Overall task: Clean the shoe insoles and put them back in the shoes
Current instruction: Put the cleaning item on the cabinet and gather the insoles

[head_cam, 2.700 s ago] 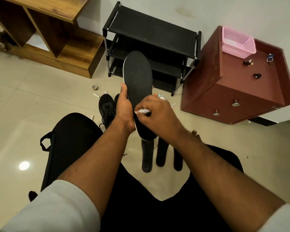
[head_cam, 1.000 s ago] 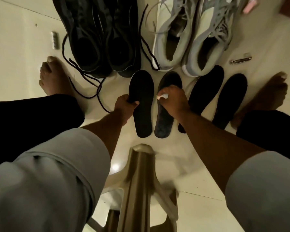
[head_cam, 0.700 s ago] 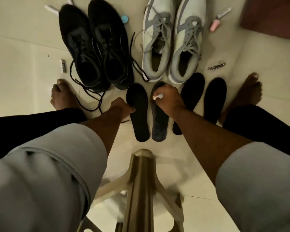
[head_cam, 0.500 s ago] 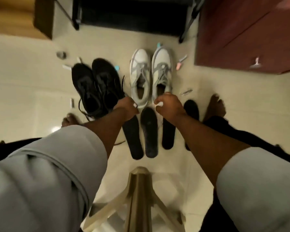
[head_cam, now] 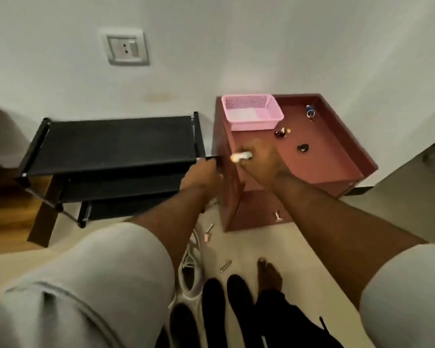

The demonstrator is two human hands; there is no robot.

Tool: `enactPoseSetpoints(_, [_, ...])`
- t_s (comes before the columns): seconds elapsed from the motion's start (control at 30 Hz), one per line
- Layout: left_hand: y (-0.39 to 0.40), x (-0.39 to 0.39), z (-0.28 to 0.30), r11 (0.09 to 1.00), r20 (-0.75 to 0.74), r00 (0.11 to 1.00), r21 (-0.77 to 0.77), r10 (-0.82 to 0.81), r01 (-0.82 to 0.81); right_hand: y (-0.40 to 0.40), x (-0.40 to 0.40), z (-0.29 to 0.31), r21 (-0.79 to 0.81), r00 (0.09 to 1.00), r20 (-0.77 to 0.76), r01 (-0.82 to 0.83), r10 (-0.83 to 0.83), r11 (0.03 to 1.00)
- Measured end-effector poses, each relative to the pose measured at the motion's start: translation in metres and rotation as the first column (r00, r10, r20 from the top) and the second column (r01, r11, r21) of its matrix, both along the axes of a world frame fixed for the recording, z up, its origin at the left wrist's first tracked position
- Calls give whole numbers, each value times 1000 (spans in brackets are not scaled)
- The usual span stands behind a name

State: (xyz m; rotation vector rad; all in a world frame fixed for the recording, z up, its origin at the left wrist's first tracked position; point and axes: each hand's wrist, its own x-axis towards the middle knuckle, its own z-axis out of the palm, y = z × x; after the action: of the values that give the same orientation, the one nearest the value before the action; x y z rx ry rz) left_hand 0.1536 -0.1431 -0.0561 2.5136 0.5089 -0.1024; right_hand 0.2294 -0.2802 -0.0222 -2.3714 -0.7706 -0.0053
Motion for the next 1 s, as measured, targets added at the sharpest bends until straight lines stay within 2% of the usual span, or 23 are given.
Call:
enactPoseSetpoints(0.2, [-13, 103, -16, 991, 4, 996, 102, -85, 84, 1, 96, -18, 15, 997, -8, 74, -74, 997])
enactPoseSetpoints(0.27, [-15, 134, -30, 984, 17, 994, 138, -112, 109, 4, 130, -31, 14, 994, 41, 101, -101, 995])
enactPoseSetpoints(0.37, [-19, 170, -41, 994, 125, 986, 46, -109, 104, 6, 181, -41, 32, 986, 71, 152, -154, 988])
enactPoseSetpoints(0.47, [-24, 198, -68, 993, 247, 963, 72, -111, 96, 6, 234, -50, 5, 964, 103, 246, -245, 969])
enactPoseSetpoints(0.57, [-29, 205, -96, 983, 268, 954, 158, -131, 91, 10, 270, -64, -36, 947, 138, 297, -290, 954])
enactPoseSetpoints(0.8, [-30, 220, -111, 942, 261, 952, 330, -158, 66, 29, 300, -100, -243, 908, 179, 415, -380, 877])
enactPoseSetpoints(1.0, [-30, 220, -108, 939, 212, 960, 328, -183, 107, 30, 306, -99, -221, 871, 180, 488, -457, 844])
